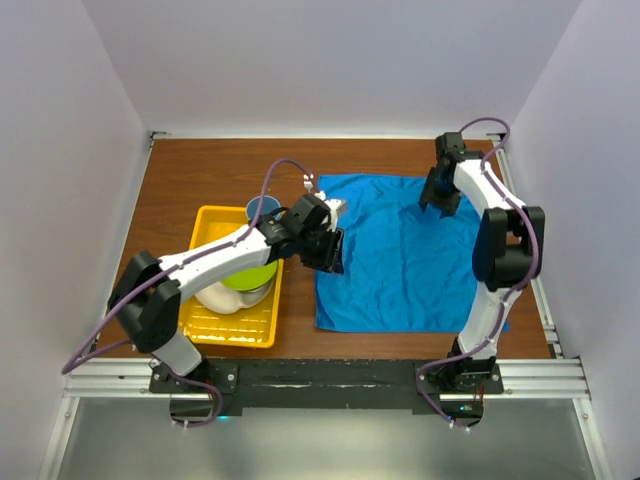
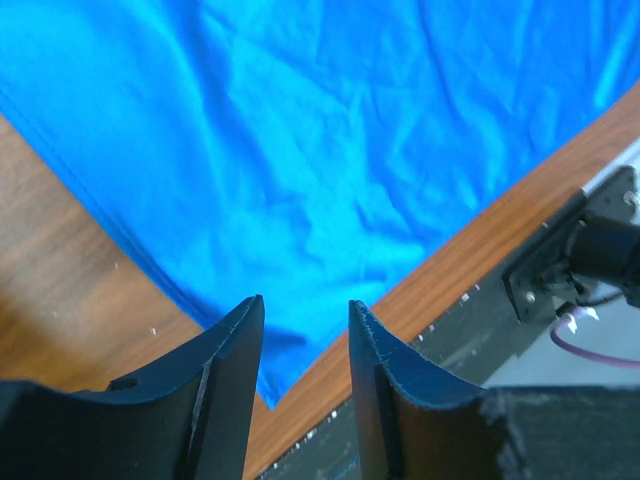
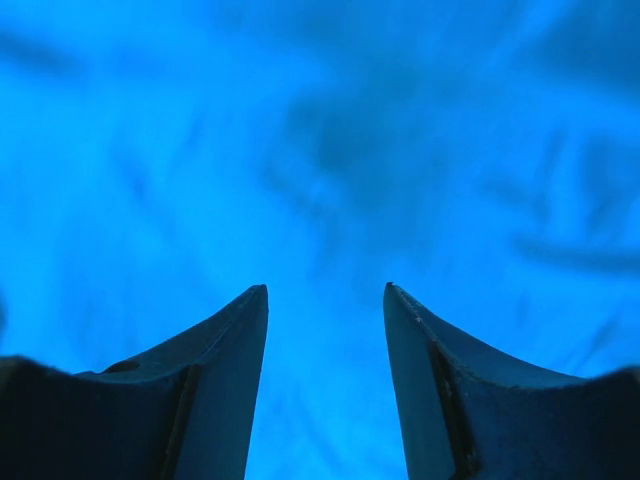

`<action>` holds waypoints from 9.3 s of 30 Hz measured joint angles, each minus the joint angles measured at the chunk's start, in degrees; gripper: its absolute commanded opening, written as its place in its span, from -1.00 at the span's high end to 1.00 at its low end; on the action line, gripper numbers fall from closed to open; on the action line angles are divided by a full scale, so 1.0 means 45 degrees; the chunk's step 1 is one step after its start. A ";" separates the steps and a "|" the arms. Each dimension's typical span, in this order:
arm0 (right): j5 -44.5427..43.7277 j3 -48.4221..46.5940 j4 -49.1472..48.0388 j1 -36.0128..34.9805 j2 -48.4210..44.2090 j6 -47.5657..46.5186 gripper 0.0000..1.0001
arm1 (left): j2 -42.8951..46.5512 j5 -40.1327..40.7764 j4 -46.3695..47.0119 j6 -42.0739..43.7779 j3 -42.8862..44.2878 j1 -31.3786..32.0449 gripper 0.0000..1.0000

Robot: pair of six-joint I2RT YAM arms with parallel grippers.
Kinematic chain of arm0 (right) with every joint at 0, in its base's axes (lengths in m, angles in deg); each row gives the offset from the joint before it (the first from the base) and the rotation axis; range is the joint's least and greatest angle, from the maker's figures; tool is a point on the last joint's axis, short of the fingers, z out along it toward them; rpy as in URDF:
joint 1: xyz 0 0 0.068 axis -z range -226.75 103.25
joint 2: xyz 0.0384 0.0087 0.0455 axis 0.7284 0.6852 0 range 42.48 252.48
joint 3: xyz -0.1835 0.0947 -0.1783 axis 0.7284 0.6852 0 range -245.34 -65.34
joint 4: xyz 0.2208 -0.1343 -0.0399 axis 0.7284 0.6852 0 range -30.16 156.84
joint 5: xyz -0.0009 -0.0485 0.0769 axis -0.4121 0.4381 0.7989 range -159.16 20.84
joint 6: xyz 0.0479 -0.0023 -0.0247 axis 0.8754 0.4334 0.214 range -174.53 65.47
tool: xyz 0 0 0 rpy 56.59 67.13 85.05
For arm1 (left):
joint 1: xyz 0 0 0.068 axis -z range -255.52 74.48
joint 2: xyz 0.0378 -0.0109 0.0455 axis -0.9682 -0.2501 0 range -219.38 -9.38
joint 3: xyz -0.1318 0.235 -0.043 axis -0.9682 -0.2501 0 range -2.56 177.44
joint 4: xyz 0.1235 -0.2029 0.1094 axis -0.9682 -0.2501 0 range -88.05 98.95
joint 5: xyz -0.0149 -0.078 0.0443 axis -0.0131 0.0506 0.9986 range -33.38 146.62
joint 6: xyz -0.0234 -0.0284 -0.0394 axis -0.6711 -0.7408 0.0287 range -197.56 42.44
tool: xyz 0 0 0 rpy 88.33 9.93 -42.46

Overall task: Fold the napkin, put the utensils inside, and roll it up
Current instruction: Flatten the napkin out, then fold the napkin

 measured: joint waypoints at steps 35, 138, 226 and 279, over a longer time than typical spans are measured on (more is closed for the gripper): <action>-0.2647 -0.6513 -0.1564 0.2419 0.6275 -0.1972 0.04 | -0.5474 0.0539 0.0772 0.0000 0.2696 -0.0500 0.13; -0.5688 0.1151 -0.0777 -0.5401 -0.1535 -0.2118 1.00 | 0.4891 0.1763 -0.4590 0.0899 0.2322 -0.2851 -0.13; -0.3094 -0.9122 -0.1001 0.2521 0.7232 -0.1953 1.00 | 0.0019 0.0350 -0.4027 0.1627 0.5158 -0.4294 -0.11; -0.3186 -1.0622 -0.1409 0.2885 0.7902 -0.1817 1.00 | -0.0345 0.0160 -0.4041 0.1545 0.5581 -0.4464 -0.10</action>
